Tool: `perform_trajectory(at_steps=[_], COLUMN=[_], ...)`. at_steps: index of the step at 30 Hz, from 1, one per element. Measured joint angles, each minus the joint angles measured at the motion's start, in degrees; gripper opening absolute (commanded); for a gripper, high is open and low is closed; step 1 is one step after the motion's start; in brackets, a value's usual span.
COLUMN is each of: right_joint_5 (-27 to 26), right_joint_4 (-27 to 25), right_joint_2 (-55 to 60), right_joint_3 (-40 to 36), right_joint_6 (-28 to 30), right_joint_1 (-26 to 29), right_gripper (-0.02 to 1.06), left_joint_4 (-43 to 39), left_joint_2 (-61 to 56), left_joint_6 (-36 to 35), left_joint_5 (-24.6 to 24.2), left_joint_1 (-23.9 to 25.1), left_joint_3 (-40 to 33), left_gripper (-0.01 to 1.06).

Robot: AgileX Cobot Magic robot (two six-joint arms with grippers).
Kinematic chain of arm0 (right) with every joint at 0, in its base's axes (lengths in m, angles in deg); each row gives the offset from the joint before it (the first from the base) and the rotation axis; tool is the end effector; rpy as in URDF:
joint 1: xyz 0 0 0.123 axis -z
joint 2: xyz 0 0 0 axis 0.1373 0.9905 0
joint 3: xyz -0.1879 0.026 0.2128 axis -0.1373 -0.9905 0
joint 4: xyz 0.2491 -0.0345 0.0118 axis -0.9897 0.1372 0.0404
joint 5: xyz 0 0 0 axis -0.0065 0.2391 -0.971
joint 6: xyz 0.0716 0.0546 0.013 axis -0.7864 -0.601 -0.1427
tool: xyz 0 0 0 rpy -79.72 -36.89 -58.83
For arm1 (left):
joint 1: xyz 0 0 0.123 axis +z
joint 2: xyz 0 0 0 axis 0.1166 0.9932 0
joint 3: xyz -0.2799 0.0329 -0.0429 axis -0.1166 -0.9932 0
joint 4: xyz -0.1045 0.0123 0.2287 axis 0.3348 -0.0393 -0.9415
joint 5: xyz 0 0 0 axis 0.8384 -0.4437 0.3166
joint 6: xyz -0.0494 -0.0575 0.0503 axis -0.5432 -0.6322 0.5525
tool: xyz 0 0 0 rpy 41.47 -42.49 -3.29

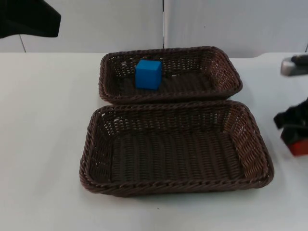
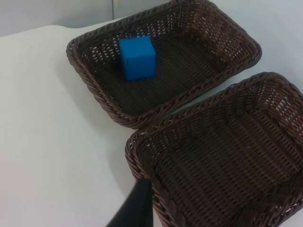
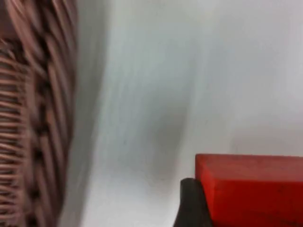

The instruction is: Pick up one cube with the left hand and place it into the upper basket. Pick up one cube with the right hand and place it into the lower basket.

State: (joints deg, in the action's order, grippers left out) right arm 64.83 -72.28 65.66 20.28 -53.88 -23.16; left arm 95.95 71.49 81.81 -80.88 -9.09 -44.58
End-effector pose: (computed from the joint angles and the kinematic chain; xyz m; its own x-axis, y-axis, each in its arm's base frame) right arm 0.3261 0.0868 0.1296 -0.8885 -0.2154 -0.4051 -0.2314 0.9728 -0.0099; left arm 0.1787 -0.0734 0.3174 -0.5689 0.1869 -0.8009 0.4645 0.8767 -0.1253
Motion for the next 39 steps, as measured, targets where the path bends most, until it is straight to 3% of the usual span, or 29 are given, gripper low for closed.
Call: perform_trajectory(at_steps=[9,18,34,39], right_joint_5=[7.15,9.18,10.12,10.22], right_joint_4=[0.00,0.00,0.10,0.10], right_joint_2=[-15.34,-26.26,-27.56,-27.56], right_joint_3=[0.00,0.00,0.00,0.00], right_joint_6=[0.00,0.00,0.00,0.42], right_joint_1=[0.00,0.00,0.00,-2.50], right_gripper=[0.00,0.00,0.00,0.00], left_joint_4=[0.00,0.00,-0.10,-0.10], left_joint_2=[0.00,0.00,0.00,0.00], left_joint_6=[0.00,0.00,0.00,0.00], left_joint_5=[0.00,0.00,0.00,0.00], left_joint_1=[0.00,0.00,0.00,0.00], left_joint_3=[0.00,0.00,0.00,0.00], left_gripper=[0.93,0.93,0.93,0.93])
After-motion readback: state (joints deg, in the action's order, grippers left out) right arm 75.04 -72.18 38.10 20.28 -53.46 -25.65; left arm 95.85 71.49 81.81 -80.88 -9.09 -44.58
